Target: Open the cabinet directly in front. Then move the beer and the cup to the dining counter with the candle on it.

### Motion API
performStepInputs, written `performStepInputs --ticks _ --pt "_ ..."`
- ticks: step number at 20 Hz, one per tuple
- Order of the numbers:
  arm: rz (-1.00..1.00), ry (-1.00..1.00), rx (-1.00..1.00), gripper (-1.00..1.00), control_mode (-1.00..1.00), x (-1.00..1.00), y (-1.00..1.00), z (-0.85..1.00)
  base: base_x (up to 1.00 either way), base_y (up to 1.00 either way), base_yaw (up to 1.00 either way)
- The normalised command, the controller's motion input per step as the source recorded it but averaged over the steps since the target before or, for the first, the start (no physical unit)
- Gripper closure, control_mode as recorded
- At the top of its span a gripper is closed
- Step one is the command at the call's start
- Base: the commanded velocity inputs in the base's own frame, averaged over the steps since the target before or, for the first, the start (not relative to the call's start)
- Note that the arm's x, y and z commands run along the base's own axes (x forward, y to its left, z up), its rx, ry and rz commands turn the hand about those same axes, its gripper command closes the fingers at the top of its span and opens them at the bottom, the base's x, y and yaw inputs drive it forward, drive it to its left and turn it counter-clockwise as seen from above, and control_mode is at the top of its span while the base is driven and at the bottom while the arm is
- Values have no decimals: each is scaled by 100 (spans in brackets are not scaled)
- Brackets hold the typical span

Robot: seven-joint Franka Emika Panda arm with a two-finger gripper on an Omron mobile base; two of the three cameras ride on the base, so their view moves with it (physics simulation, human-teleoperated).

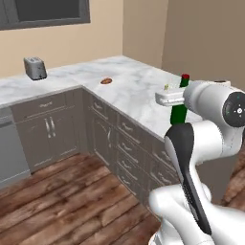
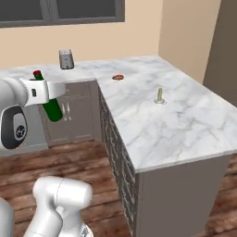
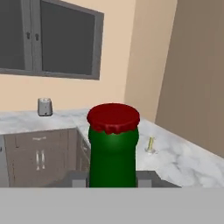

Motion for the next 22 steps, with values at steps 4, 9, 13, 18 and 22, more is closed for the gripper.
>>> performStepInputs --ticks 4,9,13,18,22 --pt "0 0 0 100 100 0 0 0 74 60 -51" --pt "0 0 0 100 100 0 0 0 70 54 -54" --pt "0 0 0 100 100 0 0 0 67 58 -53" --pt "0 0 0 100 100 0 0 0 44 65 -51" --pt "0 0 0 100 100 0 0 0 48 68 -50"
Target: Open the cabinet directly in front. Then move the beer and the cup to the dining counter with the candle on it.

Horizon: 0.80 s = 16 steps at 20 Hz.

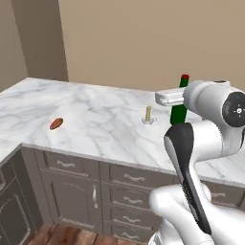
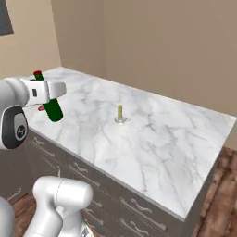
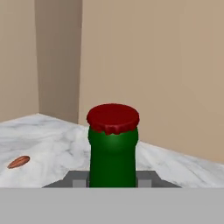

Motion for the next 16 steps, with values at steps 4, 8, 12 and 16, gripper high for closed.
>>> performStepInputs --ticks 4,8,12,16 --pt "0 0 0 100 100 0 0 0 49 71 -49" --pt "0 0 0 100 100 0 0 0 45 75 -48" --pt "0 0 0 100 100 0 0 0 47 74 -47" --pt "0 0 0 100 100 0 0 0 49 68 -45"
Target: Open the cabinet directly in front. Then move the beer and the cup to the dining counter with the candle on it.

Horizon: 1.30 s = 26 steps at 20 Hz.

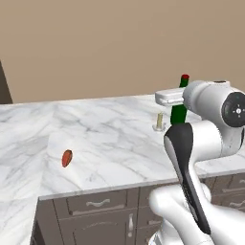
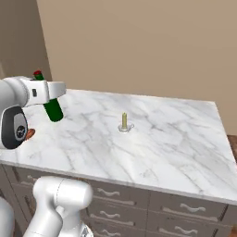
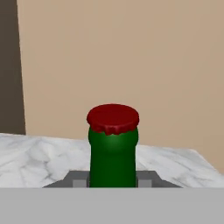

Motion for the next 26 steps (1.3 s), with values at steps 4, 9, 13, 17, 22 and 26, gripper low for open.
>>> performStepInputs --ticks 4,9,13,17,22,26 --pt "0 0 0 100 100 0 0 0 51 62 -42" --pt "-1 4 0 100 -100 15 2 -3 17 11 -11" --pt "4 5 1 100 -100 20 -1 -16 0 0 0" --pt "27 -1 1 100 -100 0 -7 -22 0 0 0" --pt "40 -2 0 100 -100 0 -4 -23 0 0 0" --pt "43 0 0 100 -100 0 -1 -27 0 0 0"
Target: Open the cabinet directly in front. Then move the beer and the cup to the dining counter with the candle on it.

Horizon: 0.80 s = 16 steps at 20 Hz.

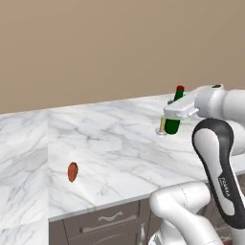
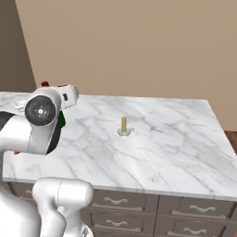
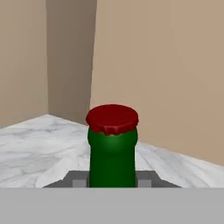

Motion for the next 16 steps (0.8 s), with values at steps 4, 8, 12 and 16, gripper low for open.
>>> performStepInputs --ticks 4,8,12,16 --pt "39 0 0 100 -100 0 0 -24 0 0 0" --pt "34 0 0 100 -100 0 0 -26 0 0 0" --pt "23 1 0 100 -100 6 0 -29 0 0 0" --pt "8 2 -1 100 -100 14 0 -22 0 0 0"
